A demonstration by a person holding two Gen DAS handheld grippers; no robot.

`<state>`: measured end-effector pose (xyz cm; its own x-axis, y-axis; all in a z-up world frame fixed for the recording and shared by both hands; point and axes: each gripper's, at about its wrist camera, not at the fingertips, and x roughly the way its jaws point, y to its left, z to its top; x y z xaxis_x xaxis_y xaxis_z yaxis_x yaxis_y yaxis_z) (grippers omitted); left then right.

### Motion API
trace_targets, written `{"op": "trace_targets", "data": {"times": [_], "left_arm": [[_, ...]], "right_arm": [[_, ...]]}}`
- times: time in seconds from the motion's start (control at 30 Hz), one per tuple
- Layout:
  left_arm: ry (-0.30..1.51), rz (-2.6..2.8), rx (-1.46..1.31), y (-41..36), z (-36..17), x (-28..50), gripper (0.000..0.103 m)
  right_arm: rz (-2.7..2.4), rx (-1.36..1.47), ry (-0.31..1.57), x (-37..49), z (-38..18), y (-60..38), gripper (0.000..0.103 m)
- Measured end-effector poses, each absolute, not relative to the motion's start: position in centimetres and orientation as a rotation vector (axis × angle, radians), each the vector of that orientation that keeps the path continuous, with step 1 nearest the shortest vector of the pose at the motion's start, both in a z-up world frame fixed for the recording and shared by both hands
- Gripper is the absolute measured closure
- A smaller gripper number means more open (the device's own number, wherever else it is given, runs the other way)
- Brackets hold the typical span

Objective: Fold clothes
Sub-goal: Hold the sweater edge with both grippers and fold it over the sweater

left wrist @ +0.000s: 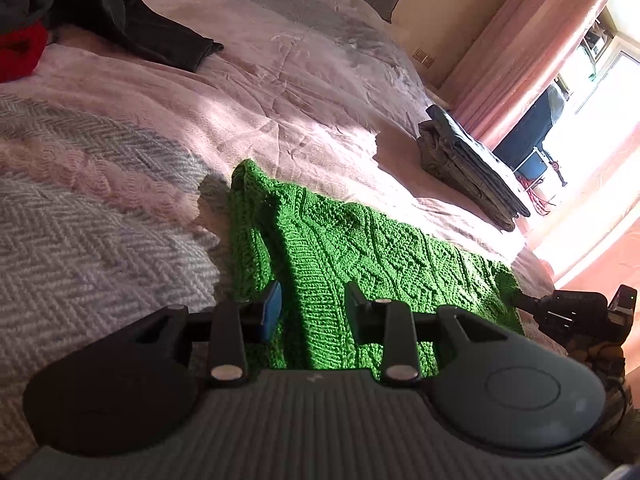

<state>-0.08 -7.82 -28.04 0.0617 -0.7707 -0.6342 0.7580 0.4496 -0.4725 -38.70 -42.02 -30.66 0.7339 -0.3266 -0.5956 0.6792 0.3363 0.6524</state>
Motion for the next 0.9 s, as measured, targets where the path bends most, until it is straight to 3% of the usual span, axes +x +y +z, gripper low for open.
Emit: {"op": "trace_targets", "data": {"times": [0.2,0.23,0.27,0.3,0.33,0.43,0.5,0.53,0.57,0.6,0.9], "left_arm": [[0.964,-1.156,-0.019,-7.8,-27.9,0.1,0.074],[0.964,-1.156,-0.02,-7.8,-27.9,0.0,0.074],[0.966,-1.157,-0.022,-7.8,-27.9,-0.1,0.074],[0.967,-1.158,-0.022,-7.8,-27.9,-0.1,0.074],[0.968,-1.157,-0.021,-7.9,-28.0,-0.1,0.074],[0.971,-1.155,-0.018,-8.0,-28.1,-0.2,0.074],[0.972,-1.154,-0.018,-8.1,-28.1,-0.2,0.074],[0.972,-1.154,-0.017,-8.2,-28.1,-0.2,0.074],[0.972,-1.153,-0.018,-8.2,-28.1,-0.3,0.074],[0.971,-1.153,-0.019,-8.1,-28.0,-0.2,0.074],[0.966,-1.15,-0.011,-8.0,-27.6,-0.4,0.074]], "right_arm": [[-0.667,0.991,0.39,-38.5,-30.4,-42.2,0.097],[-0.666,0.983,0.396,-38.5,-30.3,-42.1,0.087],[-0.663,0.974,0.396,-38.6,-30.2,-41.9,0.059],[-0.655,0.963,0.388,-38.6,-30.1,-41.5,0.05],[-0.653,0.95,0.385,-38.5,-29.9,-41.3,0.05],[-0.656,0.935,0.399,-37.9,-29.9,-41.3,0.051],[-0.668,0.961,0.414,-37.4,-30.4,-42.1,0.061],[-0.678,0.977,0.424,-37.2,-30.7,-42.6,0.07],[-0.689,0.991,0.431,-37.1,-30.9,-43.0,0.09],[-0.701,1.003,0.434,-37.4,-31.1,-43.3,0.1],[-0.746,1.037,0.476,-39.7,-32.0,-43.4,0.102]]}}
